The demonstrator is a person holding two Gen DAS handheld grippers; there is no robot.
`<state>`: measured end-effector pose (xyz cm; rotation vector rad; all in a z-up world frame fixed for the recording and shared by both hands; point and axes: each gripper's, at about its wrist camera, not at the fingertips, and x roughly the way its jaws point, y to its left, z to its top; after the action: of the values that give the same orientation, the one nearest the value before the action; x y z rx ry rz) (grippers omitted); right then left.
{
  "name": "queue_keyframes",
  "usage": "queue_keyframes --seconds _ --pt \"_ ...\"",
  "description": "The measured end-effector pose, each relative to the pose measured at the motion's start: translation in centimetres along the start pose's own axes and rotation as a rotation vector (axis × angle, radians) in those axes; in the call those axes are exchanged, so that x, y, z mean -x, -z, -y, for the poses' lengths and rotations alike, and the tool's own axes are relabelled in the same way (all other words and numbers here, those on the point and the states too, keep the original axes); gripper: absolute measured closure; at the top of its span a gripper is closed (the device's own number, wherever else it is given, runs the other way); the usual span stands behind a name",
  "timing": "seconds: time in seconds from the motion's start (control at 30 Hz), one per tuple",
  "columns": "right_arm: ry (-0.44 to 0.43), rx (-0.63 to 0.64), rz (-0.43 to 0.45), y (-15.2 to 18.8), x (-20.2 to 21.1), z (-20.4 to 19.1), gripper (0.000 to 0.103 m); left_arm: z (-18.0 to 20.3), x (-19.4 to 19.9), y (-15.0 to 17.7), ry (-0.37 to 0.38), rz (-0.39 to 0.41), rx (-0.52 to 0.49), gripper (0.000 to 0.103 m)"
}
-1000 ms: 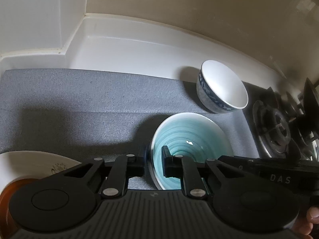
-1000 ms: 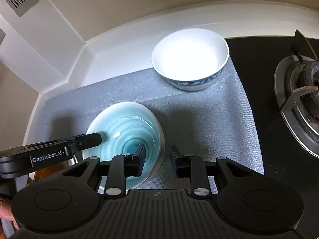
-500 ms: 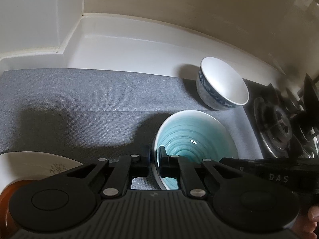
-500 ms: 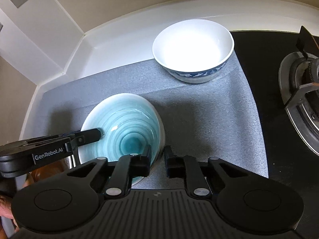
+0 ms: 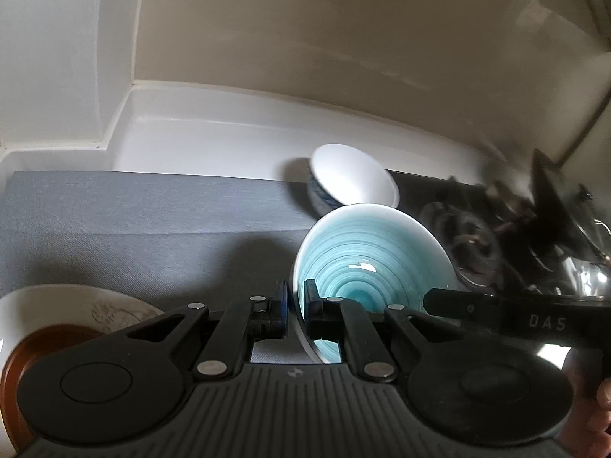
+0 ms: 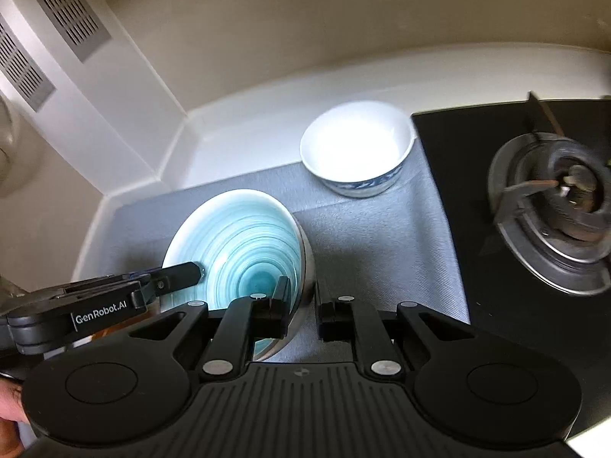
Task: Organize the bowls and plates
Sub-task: 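Lift the teal bowl with the left gripper over the cream bowl stack, then lower the teal bowl into the cream bowls and open the left gripper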
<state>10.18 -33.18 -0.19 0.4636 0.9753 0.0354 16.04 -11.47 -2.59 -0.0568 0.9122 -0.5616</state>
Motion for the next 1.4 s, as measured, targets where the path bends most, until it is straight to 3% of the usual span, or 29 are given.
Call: queue_keyframes --seconds 0.13,0.37,0.73,1.1,1.23,1.4 --pt "0.024 0.007 0.016 1.6 2.6 0.1 0.089 1.5 1.2 1.4 0.022 -0.007 -0.013 0.096" --pt "0.071 -0.052 -0.03 4.7 4.9 1.4 0.09 3.5 1.5 4.2 0.061 -0.063 -0.064 0.095" --pt "0.151 -0.082 -0.141 7.9 4.2 1.8 0.09 4.1 0.1 6.9 0.058 -0.168 -0.1 0.095" --pt "0.2 -0.041 -0.182 8.4 3.0 1.4 0.089 4.4 -0.2 7.3 0.05 -0.169 -0.129 0.093" --pt "0.231 -0.022 -0.145 8.0 3.5 1.1 0.089 4.0 0.2 6.8 0.054 -0.145 -0.12 0.093" --pt "0.207 -0.036 -0.145 7.9 3.3 1.7 0.088 4.0 -0.4 6.7 0.083 -0.16 -0.124 0.094"
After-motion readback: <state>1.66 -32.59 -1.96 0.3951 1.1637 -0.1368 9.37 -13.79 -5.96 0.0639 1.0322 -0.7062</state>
